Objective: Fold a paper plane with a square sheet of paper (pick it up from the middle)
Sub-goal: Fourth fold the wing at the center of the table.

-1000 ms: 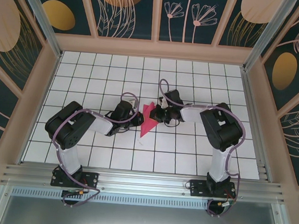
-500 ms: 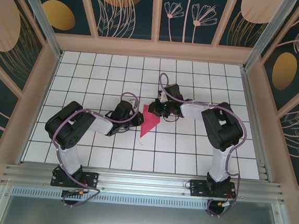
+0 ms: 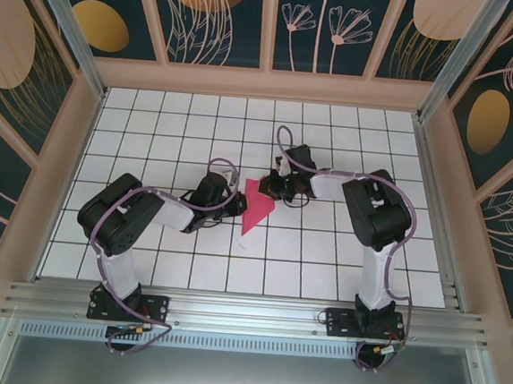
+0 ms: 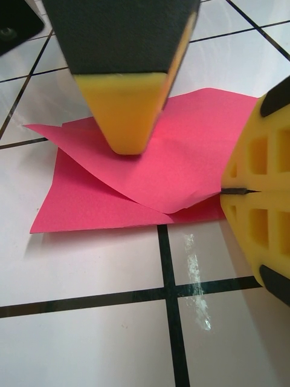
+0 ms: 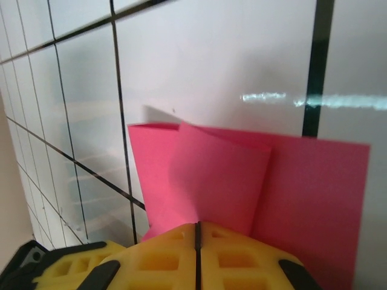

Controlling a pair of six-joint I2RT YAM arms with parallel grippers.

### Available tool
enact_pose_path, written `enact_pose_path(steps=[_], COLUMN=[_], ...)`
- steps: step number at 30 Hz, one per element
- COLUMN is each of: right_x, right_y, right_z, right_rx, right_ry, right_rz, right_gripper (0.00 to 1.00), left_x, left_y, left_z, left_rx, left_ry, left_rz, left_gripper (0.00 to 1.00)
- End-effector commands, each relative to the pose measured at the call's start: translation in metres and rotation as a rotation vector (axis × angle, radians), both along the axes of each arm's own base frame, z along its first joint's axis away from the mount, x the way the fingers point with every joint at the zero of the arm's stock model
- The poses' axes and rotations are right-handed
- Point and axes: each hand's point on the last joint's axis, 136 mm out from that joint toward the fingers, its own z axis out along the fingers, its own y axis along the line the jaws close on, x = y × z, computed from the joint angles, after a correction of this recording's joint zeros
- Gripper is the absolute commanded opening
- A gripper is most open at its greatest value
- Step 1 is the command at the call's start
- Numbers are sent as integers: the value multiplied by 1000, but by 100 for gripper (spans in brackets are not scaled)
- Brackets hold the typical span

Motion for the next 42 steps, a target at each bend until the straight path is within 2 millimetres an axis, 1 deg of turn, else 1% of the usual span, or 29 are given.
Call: enact_pose_path(steps=[1, 3, 9, 12, 16, 19, 21, 23, 27, 29, 33, 36, 38, 41, 42], right_x=[18, 20, 16, 19, 27, 31, 33, 37, 45, 50, 55, 53, 51, 51, 53], right_y=[1, 1, 1, -5, -18, -24, -25, -23, -19, -21, -28, -29, -32, -37, -38], right_z=[37, 36, 13, -4, -27, -36, -34, -26, -4, -2, -20, -34, -40, -44, -41], right_rx=[37, 39, 32, -9, -73, -93, -104, -100, -67, -84, -107, -122, -144, -169, -170], right_ry=[-84, -81, -30, -15, 1, 21, 17, 3, -32, -43, -12, 24, 40, 46, 39], right_rz=[6, 12, 8, -14, -56, -75, -71, -70, -60, -64, -82, -80, -87, -101, -104], right_gripper=[10, 10, 10, 10, 10, 10, 10, 10, 10, 10, 10, 10, 10, 10, 10], left_x=[-24, -23, -22, -23, -25, -28, -31, -32, -33, -34, -33, -34, -34, -33, -33], left_y=[21, 21, 20, 19, 21, 23, 24, 25, 26, 26, 26, 26, 26, 26, 27], left_z=[-50, -50, -48, -49, -50, -51, -53, -54, -55, -56, -56, -57, -57, -57, -57], left_rx=[132, 131, 128, 126, 126, 127, 125, 125, 128, 129, 130, 131, 131, 129, 132], left_ry=[133, 132, 130, 133, 138, 141, 146, 149, 153, 156, 156, 156, 157, 157, 160], left_rz=[0, 1, -1, -4, -1, -2, -3, -2, 0, -3, -2, -4, 0, 1, 5], left_gripper=[0, 0, 0, 0, 0, 0, 0, 0, 0, 0, 0, 0, 0, 0, 0])
